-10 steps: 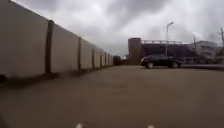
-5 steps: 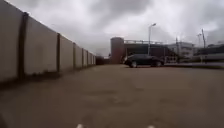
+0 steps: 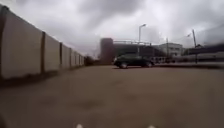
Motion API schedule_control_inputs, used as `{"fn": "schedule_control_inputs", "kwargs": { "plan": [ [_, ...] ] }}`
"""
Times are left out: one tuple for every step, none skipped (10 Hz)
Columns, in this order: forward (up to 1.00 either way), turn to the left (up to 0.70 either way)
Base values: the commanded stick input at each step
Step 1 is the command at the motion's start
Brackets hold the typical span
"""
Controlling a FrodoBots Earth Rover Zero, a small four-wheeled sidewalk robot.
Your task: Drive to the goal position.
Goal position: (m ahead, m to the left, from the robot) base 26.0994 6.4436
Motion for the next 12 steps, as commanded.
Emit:
{"fn": "schedule_control_inputs", "kwargs": {
  "plan": [
    [1.00, 0.05],
    [1.00, 0.05],
    [1.00, 0.05],
    [1.00, 0.19],
    [1.00, 0.42],
    [1.00, 0.45],
    [1.00, 0.05],
    [1.00, 0.05],
    [1.00, 0.05],
    [1.00, 0.05],
    [1.00, 0.05],
    [1.00, 0.05]
  ]
}}
